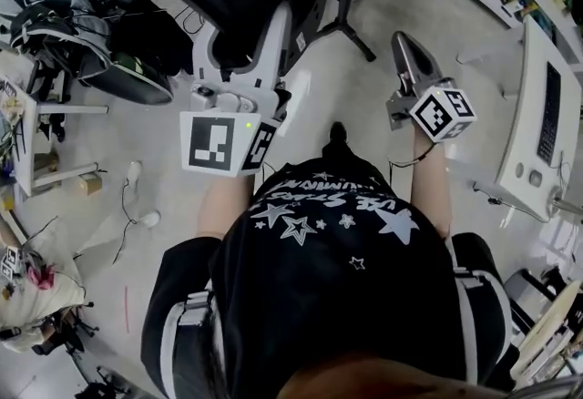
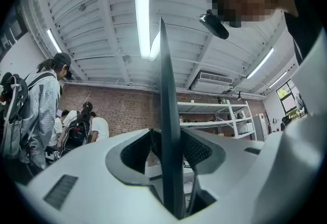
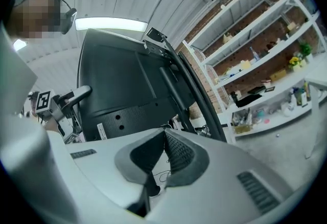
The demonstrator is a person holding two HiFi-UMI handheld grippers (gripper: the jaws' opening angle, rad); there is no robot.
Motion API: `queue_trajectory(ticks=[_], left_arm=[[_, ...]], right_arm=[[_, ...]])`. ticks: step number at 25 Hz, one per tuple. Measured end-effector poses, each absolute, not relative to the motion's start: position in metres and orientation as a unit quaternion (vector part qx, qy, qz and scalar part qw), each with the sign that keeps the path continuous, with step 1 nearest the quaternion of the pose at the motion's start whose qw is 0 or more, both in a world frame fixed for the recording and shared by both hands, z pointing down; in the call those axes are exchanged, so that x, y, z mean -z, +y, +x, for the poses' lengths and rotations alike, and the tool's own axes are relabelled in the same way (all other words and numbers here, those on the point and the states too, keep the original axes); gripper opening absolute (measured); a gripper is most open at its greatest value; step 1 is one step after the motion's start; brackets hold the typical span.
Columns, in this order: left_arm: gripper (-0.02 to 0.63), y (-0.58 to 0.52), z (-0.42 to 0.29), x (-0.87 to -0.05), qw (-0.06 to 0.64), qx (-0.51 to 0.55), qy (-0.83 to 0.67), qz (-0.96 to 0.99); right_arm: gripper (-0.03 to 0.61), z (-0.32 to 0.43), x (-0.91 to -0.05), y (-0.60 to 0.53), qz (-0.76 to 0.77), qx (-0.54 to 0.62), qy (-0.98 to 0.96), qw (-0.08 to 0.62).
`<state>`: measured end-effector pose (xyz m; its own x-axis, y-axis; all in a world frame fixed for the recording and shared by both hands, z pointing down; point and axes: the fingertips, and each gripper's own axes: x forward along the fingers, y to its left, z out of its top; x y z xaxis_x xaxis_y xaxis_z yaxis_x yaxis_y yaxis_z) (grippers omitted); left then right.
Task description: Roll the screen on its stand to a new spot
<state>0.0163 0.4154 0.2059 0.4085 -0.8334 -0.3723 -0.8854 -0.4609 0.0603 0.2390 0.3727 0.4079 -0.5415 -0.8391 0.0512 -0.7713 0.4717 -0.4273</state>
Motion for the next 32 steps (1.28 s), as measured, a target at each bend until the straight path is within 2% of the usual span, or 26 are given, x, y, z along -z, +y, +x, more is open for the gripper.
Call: queue_trajectory(ticks=[10,18,26,29,32], left_arm=[[0.203,0.453,-0.007,-0.205,0.07,-0.193,0.482,-0.852],[0.204,0.466,0.004,-0.207,0.065,-0.19,0.471,-0.859],[0.206,0.48,-0.019,-0.211,0.096,-0.161,0.455,-0.871],[0.208,0.489,-0.022,-0.215,0.087,-0.168,0.457,-0.869],[0.237,0.502,-0.013,-0.226,0.061,-0.167,0.451,-0.875]], right_arm=[[0.008,0.205,-0.4,0.432,-0.494,0.192,0.844,0.082],[0.008,0.216,-0.391,0.46,-0.508,0.181,0.837,0.09],[0.008,0.182,-0.39,0.494,-0.514,0.172,0.835,0.092],[0.008,0.186,-0.391,0.507,-0.514,0.173,0.835,0.094],[0.008,0.203,-0.397,0.527,-0.52,0.181,0.83,0.086]])
